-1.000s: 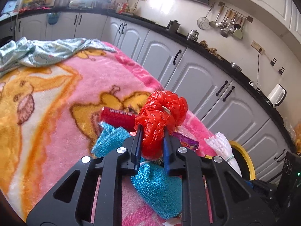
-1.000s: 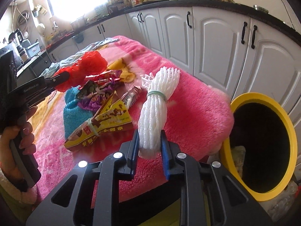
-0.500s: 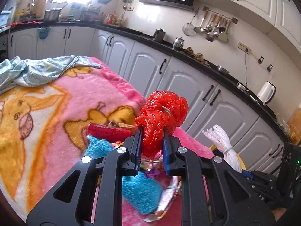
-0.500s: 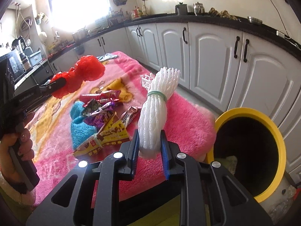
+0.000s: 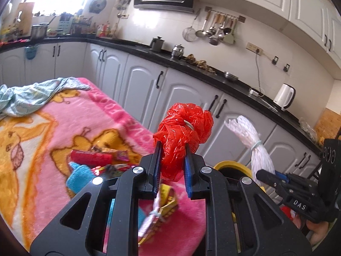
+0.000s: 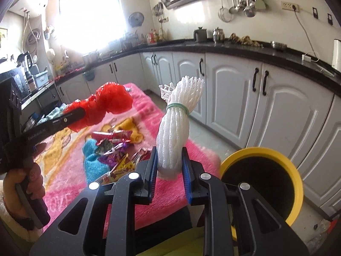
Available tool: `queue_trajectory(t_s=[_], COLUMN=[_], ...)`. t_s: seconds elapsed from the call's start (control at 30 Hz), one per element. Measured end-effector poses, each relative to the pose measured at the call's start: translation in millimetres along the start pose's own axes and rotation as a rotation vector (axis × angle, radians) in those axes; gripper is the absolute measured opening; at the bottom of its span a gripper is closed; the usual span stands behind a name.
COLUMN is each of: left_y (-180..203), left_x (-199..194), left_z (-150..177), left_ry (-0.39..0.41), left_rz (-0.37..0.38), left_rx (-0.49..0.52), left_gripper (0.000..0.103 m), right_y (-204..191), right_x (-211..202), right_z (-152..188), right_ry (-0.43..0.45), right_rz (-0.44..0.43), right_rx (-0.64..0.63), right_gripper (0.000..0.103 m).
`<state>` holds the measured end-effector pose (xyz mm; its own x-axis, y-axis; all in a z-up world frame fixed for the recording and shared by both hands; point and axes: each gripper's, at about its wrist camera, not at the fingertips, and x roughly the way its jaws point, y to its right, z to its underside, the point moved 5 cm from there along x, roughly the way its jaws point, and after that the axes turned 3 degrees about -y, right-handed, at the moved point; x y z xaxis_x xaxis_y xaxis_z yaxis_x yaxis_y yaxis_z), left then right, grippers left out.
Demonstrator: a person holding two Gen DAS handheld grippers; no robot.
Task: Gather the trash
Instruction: 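Carry both held items over the yellow bin and open both tools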
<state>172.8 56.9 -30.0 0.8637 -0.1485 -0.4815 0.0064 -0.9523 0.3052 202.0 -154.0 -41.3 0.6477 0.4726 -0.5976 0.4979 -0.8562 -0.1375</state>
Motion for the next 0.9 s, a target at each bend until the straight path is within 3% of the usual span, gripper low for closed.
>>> queue_trajectory(t_s=[0.53, 0.9], left_y=[72.8, 119.1], left_x=[16.2, 37.8], left_z=[-2.5, 5.6], left_ry=[-0.015, -0.049], left_rz=[0.097, 0.140], left_rx=[0.109, 0.176], left_gripper=[0.013, 0.013], right_y=[60.7, 104.0], right_x=[-51.9, -67.2], right_z=[-6.2, 3.9], right_ry=[0.089, 0.090], right_rz=[0.106, 0.156], right_rx=[0.064, 0.132], right_gripper=[0.021, 0.021])
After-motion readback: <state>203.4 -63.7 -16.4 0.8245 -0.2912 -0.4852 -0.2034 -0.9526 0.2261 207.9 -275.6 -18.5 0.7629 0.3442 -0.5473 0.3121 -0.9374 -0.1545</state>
